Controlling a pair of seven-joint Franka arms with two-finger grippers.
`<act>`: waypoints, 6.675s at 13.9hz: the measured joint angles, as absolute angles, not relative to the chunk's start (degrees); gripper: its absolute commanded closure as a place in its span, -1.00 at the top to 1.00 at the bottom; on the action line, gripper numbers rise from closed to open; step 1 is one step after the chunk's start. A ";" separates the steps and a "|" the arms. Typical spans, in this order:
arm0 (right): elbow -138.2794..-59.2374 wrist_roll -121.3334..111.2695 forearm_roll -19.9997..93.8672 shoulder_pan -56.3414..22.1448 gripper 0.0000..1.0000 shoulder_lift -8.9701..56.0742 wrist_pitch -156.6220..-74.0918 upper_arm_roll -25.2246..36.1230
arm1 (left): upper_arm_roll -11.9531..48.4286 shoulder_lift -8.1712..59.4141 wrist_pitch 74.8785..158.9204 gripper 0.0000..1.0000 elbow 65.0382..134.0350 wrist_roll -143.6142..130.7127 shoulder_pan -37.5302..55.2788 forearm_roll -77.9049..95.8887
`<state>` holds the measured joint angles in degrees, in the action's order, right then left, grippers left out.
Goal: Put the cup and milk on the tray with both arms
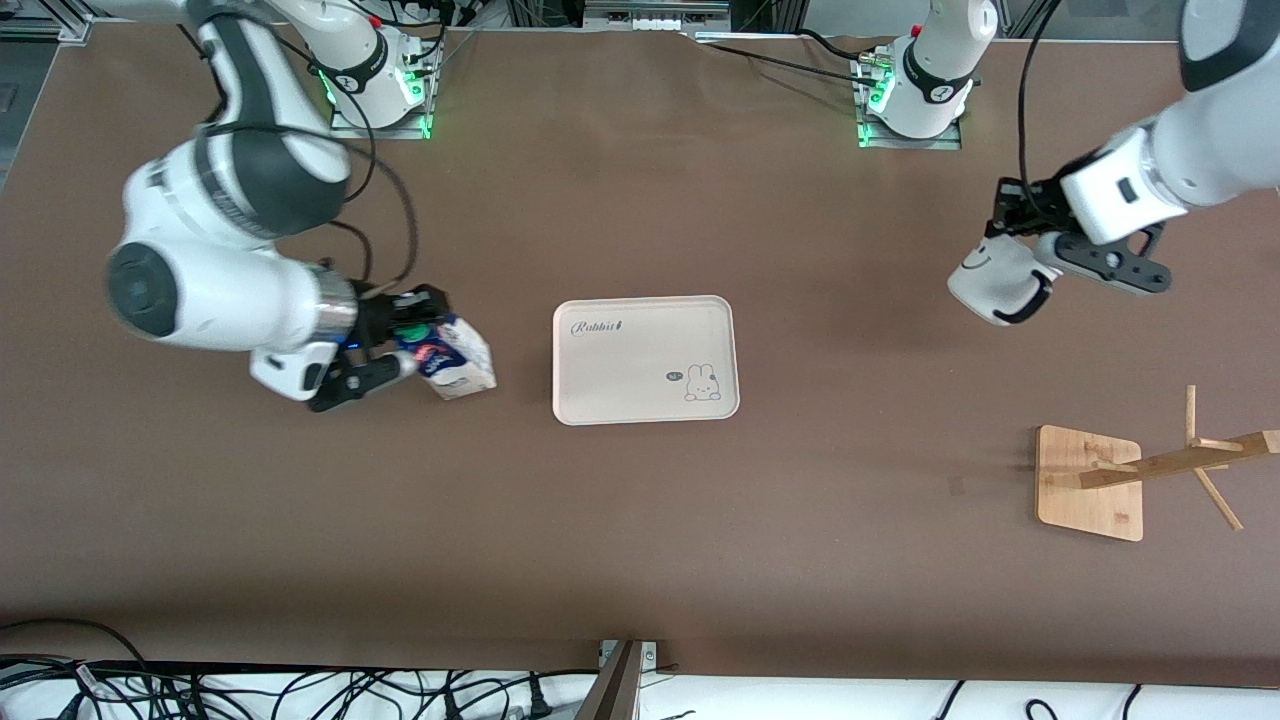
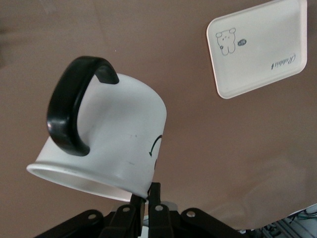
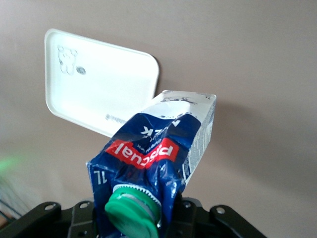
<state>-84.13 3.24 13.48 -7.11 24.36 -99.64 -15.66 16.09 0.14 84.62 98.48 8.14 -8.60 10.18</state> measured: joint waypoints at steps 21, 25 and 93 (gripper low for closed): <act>-84.85 23.63 11.64 -21.52 -0.14 33.92 -115.80 -15.62 | 19.13 14.75 62.50 -1.00 81.22 -28.77 1.00 11.85; -84.85 21.80 11.62 -21.53 0.99 36.02 -116.75 -15.62 | 19.12 14.90 62.43 -1.00 81.20 -29.18 1.00 12.02; -82.36 2.40 -6.97 -0.58 1.00 10.50 -93.28 -4.74 | 7.14 -3.52 98.33 1.00 97.82 -1.80 -0.26 -3.59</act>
